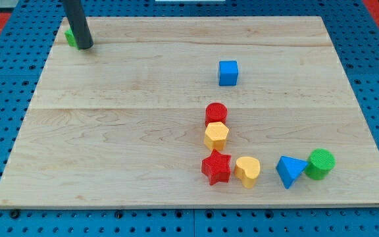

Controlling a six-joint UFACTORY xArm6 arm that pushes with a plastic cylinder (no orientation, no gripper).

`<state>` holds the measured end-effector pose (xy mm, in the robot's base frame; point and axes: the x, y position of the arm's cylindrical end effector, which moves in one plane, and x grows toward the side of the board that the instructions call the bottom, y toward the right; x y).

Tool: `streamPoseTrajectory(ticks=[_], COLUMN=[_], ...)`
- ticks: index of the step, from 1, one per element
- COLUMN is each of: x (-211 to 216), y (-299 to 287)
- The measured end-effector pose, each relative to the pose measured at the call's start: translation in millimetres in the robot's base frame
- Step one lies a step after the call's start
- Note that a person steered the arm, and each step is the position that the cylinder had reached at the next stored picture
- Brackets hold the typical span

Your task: Push the green star slightly to the right

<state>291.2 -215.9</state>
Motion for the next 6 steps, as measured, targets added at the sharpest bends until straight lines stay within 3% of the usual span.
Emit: streamPoseTrajectory(ticks=[1,3,6], x=[22.8,-27.3,-4.6], y=[-15.5,-74.6,11.3])
